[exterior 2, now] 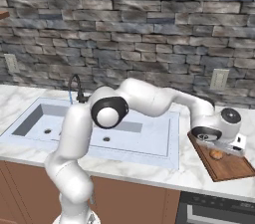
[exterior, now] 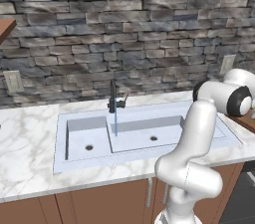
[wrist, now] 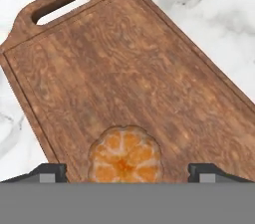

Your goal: Pick the tangerine from the sink and place it on the cutting board to airdry. Then turn off the sink faucet.

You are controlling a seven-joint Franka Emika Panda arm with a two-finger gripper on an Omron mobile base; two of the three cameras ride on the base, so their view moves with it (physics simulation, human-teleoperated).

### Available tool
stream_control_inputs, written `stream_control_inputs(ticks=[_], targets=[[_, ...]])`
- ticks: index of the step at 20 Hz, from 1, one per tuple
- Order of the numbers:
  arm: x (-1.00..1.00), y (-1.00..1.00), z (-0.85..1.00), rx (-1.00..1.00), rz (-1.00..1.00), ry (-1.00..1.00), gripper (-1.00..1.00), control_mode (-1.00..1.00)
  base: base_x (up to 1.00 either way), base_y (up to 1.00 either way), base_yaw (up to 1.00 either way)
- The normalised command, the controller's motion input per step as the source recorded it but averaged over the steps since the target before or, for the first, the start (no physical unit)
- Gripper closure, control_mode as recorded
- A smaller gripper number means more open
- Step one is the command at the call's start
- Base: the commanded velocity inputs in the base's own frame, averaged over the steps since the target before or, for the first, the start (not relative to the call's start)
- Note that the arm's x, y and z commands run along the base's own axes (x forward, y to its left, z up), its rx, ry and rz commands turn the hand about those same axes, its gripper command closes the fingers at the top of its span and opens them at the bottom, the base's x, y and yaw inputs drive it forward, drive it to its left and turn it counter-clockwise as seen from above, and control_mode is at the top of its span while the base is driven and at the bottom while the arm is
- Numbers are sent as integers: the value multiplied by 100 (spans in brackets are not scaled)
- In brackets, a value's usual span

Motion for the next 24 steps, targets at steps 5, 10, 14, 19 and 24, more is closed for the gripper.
stream_control_inputs(ticks=[5, 10, 14, 19, 24], targets=[[0, 1, 50, 0, 1, -11, -100, -100, 0, 0, 0], [0, 10, 56, -1, 3, -14, -100, -100, 0, 0, 0], [-2, 31, 64, -6, 5, -18, -100, -100, 0, 0, 0], [-12, 53, 72, -12, 10, -21, -100, -100, 0, 0, 0], [-10, 63, 58, -23, 21, -19, -100, -100, 0, 0, 0]])
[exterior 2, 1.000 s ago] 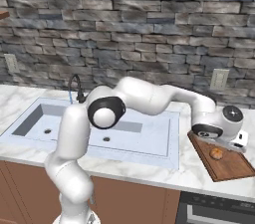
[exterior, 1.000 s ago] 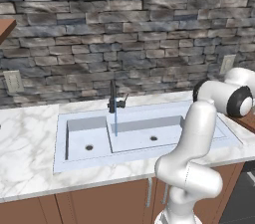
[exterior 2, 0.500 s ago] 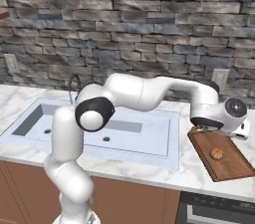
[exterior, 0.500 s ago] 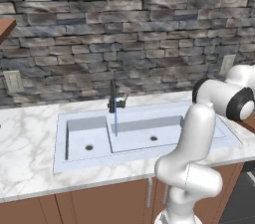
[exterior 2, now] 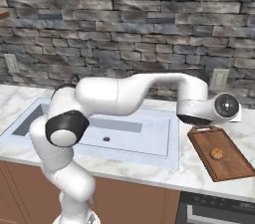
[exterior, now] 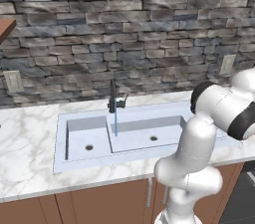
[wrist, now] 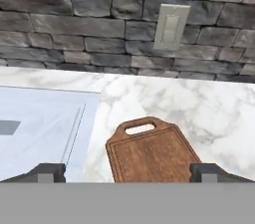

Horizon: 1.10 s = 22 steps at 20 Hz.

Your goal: Pick the tangerine from the sink and place it on the cutting board to airdry. Then turn off the sink faucet.

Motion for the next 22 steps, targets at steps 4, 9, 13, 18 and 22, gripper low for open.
stream_control_inputs(ticks=[4, 9, 13, 18, 22], targets=[[-20, 64, 41, -26, 26, -27, -100, -100, 0, 0, 0], [-24, 66, 35, -24, 26, -26, -100, -100, 0, 0, 0], [-4, 51, 44, -17, 30, -9, -100, -100, 0, 0, 0], [0, 50, 38, -11, 31, 0, -100, -100, 0, 0, 0], [-10, 38, 9, -4, 25, 1, -100, -100, 0, 0, 0]])
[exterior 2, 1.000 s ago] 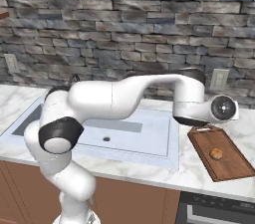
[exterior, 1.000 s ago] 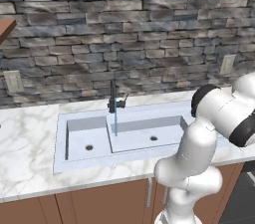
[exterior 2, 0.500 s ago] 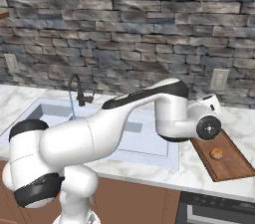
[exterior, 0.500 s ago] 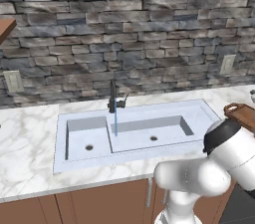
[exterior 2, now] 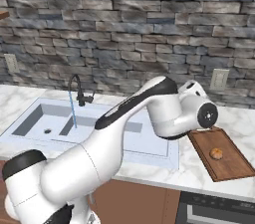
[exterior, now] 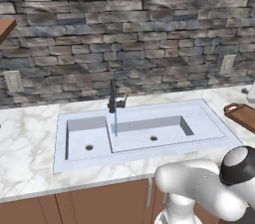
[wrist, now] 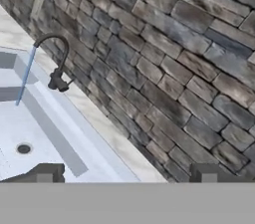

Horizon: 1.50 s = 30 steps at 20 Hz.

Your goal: Pick the tangerine from the sink and place it on the cutting board to airdry. Then turn off the sink faucet.

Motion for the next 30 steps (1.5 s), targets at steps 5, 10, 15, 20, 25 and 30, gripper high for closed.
stream_control_inputs(ticks=[5, 10, 15, 20, 25, 30], targets=[[-27, 70, -8, -9, 9, -1, -100, -100, 0, 0, 0], [-8, 91, -24, -5, 12, 1, -100, -100, 0, 0, 0], [0, 80, -6, 1, 12, 16, -100, -100, 0, 0, 0], [5, 33, -21, 21, 10, 36, -100, -100, 0, 0, 0], [10, 21, -21, 32, 16, 42, -100, -100, 0, 0, 0], [2, 26, -15, 29, 20, 30, -100, -100, 0, 0, 0]])
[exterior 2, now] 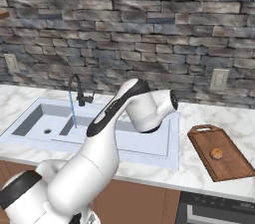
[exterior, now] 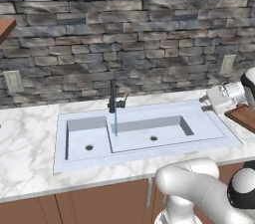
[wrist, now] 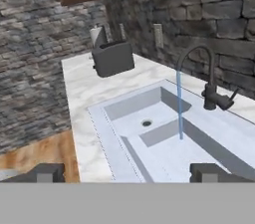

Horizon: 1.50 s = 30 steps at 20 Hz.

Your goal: Pick the tangerine from the sink and place it on the cutting board to airdry. Then turn off the sink faucet.

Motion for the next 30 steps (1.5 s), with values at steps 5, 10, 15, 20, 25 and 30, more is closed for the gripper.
stream_control_inputs(ticks=[5, 10, 15, 20, 25, 30], targets=[[-21, 56, -30, 12, 3, 0, -100, -100, 0, 0, 0], [-4, 57, -33, 19, -3, 0, -100, -100, 0, 0, 0], [-1, 65, -7, 7, 0, -5, -100, -100, 0, 0, 0], [-1, 47, 11, 0, 1, -11, -100, -100, 0, 0, 0], [2, 21, 4, 0, 5, -8, -100, -100, 0, 0, 0], [12, 8, 0, 0, 1, -3, -100, -100, 0, 0, 0]])
